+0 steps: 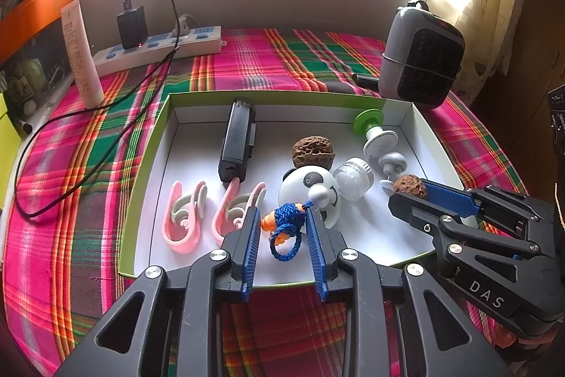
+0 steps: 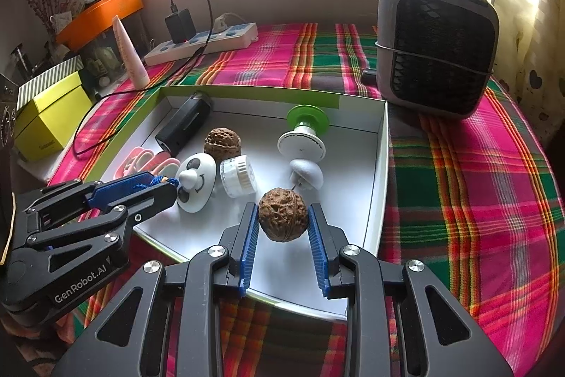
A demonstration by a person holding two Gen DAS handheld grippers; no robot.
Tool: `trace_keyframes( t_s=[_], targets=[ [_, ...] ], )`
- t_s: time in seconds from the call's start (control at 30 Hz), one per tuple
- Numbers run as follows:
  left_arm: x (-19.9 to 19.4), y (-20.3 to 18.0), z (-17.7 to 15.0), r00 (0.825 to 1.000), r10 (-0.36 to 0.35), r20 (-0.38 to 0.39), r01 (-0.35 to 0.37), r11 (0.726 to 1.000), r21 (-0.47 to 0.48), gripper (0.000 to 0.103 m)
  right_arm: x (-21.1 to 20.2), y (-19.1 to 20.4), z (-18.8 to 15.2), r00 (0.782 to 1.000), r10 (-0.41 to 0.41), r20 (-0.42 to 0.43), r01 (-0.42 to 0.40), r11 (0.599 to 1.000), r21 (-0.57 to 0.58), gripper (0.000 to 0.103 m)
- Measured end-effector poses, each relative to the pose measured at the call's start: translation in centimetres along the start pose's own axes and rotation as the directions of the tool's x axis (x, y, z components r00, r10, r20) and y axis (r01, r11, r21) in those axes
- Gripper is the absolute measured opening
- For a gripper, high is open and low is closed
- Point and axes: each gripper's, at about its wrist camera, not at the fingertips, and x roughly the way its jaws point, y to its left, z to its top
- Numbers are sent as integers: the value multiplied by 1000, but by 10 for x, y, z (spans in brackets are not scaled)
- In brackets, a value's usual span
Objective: Organize objects
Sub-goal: 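Open the left tool releasing the cord while the right tool releases the walnut in the box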
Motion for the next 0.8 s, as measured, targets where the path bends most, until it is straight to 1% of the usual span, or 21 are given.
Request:
trace_keyframes(
  t_s=[0.1, 0.23, 0.53, 0.6, 0.67, 0.8],
  targets=[
    [0, 0, 0, 1000, 0, 0, 0, 1000, 1, 26, 1, 1, 0, 1000, 1, -3, -1, 1000, -6, 30],
    [-1, -1, 0, 1000, -4, -1, 4, 1000, 2, 30, 1, 1, 0, 1000, 3, -4, -3, 1000, -6, 30],
    [-3, -1, 0, 1000, -2, -1, 2, 1000, 0, 33, 0, 1, -1, 1000, -1, 0, 1, 1000, -4, 30],
    [-3, -1, 0, 1000, 1, -1, -1, 1000, -2, 33, -1, 1, -1, 1000, 0, 1, 0, 1000, -4, 33],
    [-4, -2, -1, 1000, 0, 0, 0, 1000, -4, 33, -3, 2, -1, 1000, 5, 8, -5, 1000, -6, 43],
    [-7, -1, -1, 1000, 6, 0, -6, 1000, -8, 34, -6, 4, -1, 1000, 5, 18, -5, 1000, -11, 45]
  ],
)
